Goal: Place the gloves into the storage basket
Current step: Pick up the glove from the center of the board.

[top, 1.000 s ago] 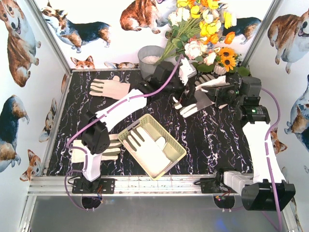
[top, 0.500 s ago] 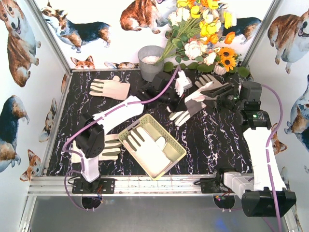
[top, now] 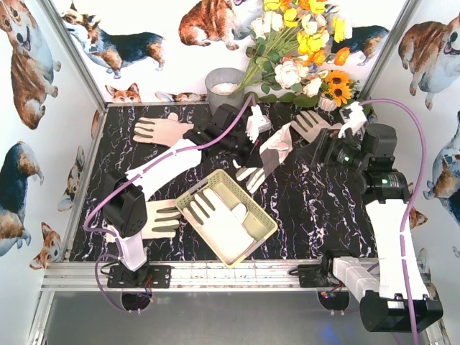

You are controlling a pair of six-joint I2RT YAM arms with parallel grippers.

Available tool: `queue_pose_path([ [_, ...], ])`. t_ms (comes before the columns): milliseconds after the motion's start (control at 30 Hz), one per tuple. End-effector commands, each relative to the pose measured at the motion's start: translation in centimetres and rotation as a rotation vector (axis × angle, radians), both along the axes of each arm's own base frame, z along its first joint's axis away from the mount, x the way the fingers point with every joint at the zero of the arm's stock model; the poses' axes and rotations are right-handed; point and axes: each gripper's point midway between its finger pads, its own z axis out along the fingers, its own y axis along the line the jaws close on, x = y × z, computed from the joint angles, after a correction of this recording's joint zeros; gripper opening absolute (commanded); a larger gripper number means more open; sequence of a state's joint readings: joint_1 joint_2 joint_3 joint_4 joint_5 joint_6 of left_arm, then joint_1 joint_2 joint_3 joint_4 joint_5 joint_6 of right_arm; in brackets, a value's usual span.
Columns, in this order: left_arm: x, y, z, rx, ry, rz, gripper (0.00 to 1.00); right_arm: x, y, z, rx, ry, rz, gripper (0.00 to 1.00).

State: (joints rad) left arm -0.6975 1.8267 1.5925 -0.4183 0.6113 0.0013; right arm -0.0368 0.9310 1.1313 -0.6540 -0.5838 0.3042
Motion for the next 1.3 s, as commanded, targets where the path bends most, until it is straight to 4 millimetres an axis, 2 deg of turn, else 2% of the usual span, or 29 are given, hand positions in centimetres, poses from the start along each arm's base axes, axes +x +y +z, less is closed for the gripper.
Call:
queue_pose_path([
  [0,-1.3,0.6,2.2,-0.002,-0.040,-0.076,0.00,0.2,0.9,2.3,-0.313,-0.330,0.249,0.73],
  [100,-2.2,0.7,2.1,0.005,-0.033,-0.123,0.00,-0.1,1.8,1.8,-0.458,-0.443,0.374,0.82],
  [300,-3.5,1.4,2.1,0.037,0.004,-0.183,0.00,-0.8,2.5,-1.6,-0.721,-0.484,0.567,0.84],
  [400,-4.4,1.6,1.9,0.051,0.031,-0.211,0.00,-0.4,3.4,-2.5,-0.774,-0.524,0.606,0.84],
  [567,-5.5,2.0,1.2,0.109,0.048,-0.238,0.00,0.4,4.7,-2.8,-0.777,-0.557,0.647,0.85],
  [767,-7.2,1.8,1.7,0.108,0.057,-0.270,0.00,-0.1,7.2,-3.8,-0.714,-0.564,0.742,0.85],
  [1000,-9.2,2.2,1.7,0.129,0.074,-0.296,0.00,-2.4,9.2,-5.4,-0.664,-0.542,0.872,0.85],
  [1167,-9.7,2.4,1.9,0.125,0.084,-0.300,0.00,-3.8,9.1,-7.6,-0.654,-0.492,0.911,0.82],
  [1267,-9.8,2.4,2.2,0.121,0.077,-0.299,0.00,-4.3,9.2,-7.8,-0.639,-0.476,0.918,0.76],
])
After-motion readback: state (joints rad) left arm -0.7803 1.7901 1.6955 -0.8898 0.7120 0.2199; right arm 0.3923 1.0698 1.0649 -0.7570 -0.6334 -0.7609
